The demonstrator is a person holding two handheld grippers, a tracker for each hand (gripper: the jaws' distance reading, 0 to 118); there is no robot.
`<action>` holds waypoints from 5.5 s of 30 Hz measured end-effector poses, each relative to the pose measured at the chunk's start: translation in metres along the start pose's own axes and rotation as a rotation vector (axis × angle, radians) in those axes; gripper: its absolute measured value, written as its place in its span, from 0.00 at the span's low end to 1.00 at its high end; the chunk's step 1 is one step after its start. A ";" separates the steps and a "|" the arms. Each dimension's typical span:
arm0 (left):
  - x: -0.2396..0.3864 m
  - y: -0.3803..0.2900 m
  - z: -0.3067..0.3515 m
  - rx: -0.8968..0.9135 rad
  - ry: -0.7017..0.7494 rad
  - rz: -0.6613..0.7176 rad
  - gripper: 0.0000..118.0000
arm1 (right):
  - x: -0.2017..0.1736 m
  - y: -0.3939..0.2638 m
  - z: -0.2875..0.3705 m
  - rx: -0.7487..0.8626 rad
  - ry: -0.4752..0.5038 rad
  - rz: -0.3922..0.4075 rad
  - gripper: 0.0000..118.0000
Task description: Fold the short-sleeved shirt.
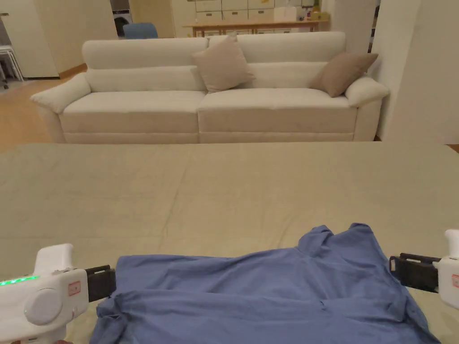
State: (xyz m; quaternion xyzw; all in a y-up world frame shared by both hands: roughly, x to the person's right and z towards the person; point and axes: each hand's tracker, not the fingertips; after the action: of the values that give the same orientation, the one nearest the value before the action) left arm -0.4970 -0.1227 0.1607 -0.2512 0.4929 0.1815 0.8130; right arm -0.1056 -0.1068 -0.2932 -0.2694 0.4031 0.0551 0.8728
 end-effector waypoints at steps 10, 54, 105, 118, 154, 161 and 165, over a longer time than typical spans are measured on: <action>-0.011 0.045 0.234 0.492 -0.157 0.024 0.03 | -0.036 0.071 0.227 0.551 0.136 -0.068 0.95; -0.010 -0.039 0.006 -0.198 -0.239 0.018 0.06 | 0.065 -0.144 -0.005 -0.439 0.089 -0.202 0.97; -0.058 0.060 0.239 0.396 -0.210 0.155 0.77 | -0.026 0.055 0.276 0.533 0.089 -0.029 0.95; -0.045 0.059 -0.041 -0.390 -0.296 0.050 0.52 | -0.053 0.075 0.244 0.513 0.087 -0.040 0.00; 0.003 0.004 -0.057 -0.331 -0.335 -0.106 0.00 | 0.032 -0.050 -0.181 -0.580 -0.100 -0.033 0.73; 0.007 -0.002 -0.076 -0.373 -0.336 -0.028 0.00 | 0.001 -0.047 -0.144 -0.507 0.024 0.070 0.10; -0.004 -0.002 -0.078 -0.369 -0.329 0.033 0.00 | 0.011 -0.032 -0.118 -0.400 0.075 -0.033 0.08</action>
State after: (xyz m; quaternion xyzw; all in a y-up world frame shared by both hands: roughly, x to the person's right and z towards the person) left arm -0.5532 -0.1707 0.1348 -0.3543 0.3165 0.3200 0.8197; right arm -0.1676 -0.1955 -0.3501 -0.4456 0.4118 0.1098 0.7873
